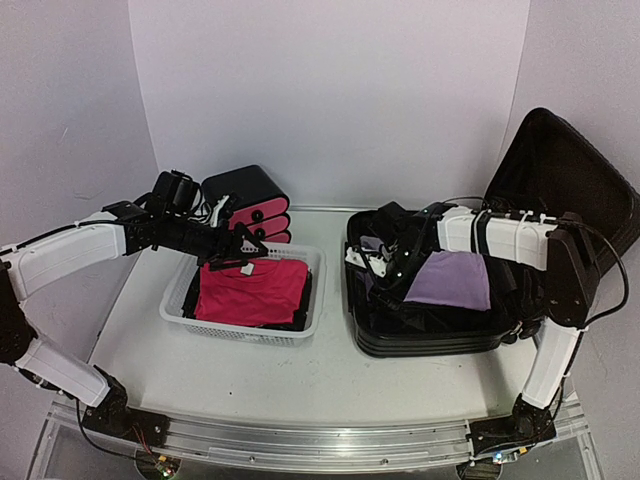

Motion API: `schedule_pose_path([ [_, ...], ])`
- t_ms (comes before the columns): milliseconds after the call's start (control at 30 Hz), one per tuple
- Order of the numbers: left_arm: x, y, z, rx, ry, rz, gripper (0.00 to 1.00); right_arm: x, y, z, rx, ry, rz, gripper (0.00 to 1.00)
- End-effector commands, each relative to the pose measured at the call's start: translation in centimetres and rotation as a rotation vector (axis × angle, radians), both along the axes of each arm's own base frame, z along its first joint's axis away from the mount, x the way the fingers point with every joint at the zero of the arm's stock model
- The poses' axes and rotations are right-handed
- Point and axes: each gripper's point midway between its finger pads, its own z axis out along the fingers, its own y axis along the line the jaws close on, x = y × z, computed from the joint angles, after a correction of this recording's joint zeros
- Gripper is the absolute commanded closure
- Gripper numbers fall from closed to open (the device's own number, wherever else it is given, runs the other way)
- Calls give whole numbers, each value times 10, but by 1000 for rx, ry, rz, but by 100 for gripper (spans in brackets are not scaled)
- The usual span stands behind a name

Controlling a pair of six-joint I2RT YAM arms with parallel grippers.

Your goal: Open, take out, and arrange the luggage

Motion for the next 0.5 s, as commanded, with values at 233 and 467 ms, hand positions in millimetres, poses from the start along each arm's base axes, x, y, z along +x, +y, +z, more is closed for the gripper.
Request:
schedule_pose_path([
  [233, 1, -6, 14, -45, -50, -20, 26, 24, 19, 12, 121, -132, 205, 32],
  [467, 3, -8, 16, -50, -48, -20, 26, 33, 25, 6, 128, -165, 225, 36],
])
